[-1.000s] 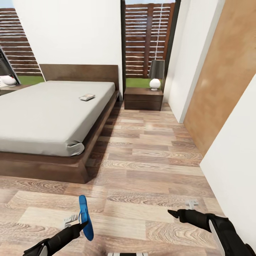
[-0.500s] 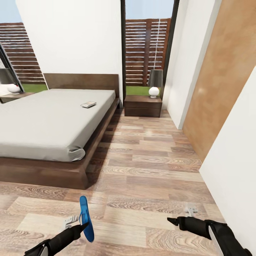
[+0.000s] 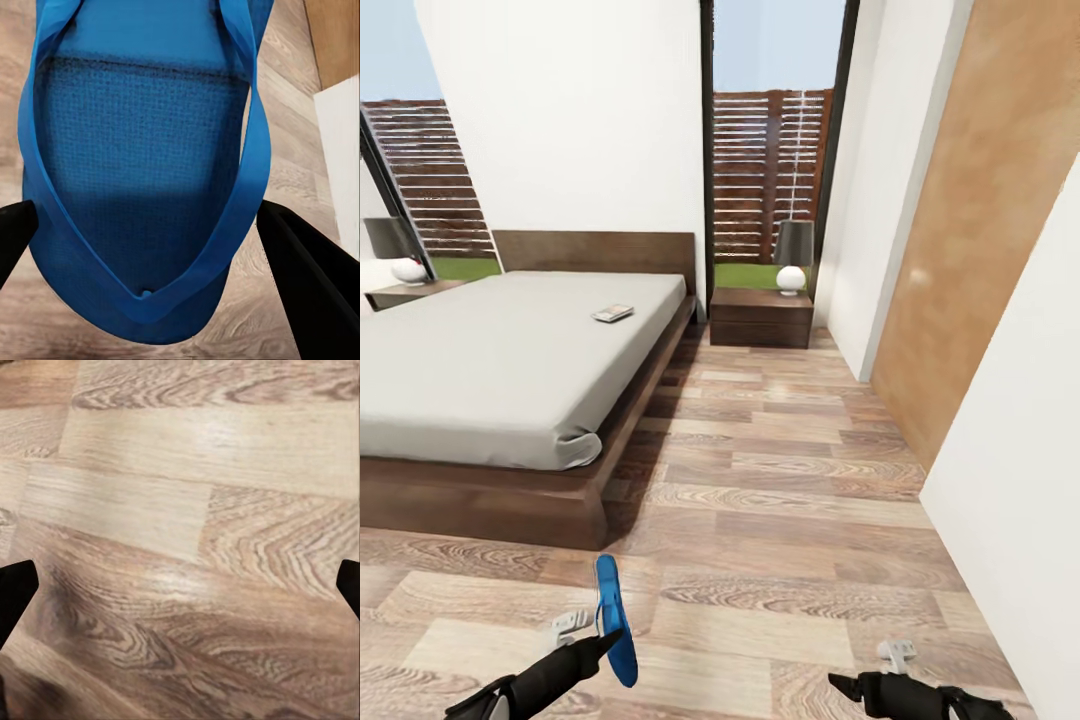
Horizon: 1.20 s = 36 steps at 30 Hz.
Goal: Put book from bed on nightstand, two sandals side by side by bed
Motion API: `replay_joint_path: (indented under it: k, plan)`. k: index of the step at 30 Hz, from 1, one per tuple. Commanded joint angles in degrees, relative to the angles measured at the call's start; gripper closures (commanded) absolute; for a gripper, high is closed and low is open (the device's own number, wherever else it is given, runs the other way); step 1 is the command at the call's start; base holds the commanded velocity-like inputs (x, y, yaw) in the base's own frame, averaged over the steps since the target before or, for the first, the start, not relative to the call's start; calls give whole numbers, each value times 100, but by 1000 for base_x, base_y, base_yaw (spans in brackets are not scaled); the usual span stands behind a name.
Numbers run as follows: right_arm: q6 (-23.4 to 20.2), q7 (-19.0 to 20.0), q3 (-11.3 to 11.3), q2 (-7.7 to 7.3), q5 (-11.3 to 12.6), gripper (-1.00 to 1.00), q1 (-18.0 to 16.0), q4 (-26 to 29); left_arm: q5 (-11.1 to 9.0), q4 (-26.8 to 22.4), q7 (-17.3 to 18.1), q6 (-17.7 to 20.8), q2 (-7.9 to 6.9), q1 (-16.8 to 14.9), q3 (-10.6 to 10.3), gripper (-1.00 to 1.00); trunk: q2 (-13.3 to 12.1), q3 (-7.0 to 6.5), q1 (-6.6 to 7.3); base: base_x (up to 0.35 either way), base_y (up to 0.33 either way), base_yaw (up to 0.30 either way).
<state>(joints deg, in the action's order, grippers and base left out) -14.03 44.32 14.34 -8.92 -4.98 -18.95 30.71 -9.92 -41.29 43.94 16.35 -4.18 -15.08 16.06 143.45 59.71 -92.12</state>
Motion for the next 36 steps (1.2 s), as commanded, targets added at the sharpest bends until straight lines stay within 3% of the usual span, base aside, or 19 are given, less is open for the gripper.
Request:
replay_joint_path:
  k: [1,6,9,17,36]
  plan:
    - [162,44,46,11,-49,-100,-4,-142,-46,46,8,44,16,-4,-68,100,1,-18,4,0,0,0]
    - [541,44,70,7,-47,-100,-4,-664,-51,162,-34,-84,38,-2,-455,100,-6,-129,17,0,0,0]
    - [591,48,63,-18,-38,-100,-4,-751,-53,177,-47,-137,42,-4,-535,100,-10,-195,24,0,0,0]
    - [1101,51,68,-30,-13,-100,-4,-1235,-58,182,-39,-214,44,-3,-564,100,-21,-372,45,0,0,0]
    - [1151,46,65,-31,-12,-100,-4,-1300,-54,365,-50,-329,84,-1,-569,100,-783,-713,462,0,0,0]
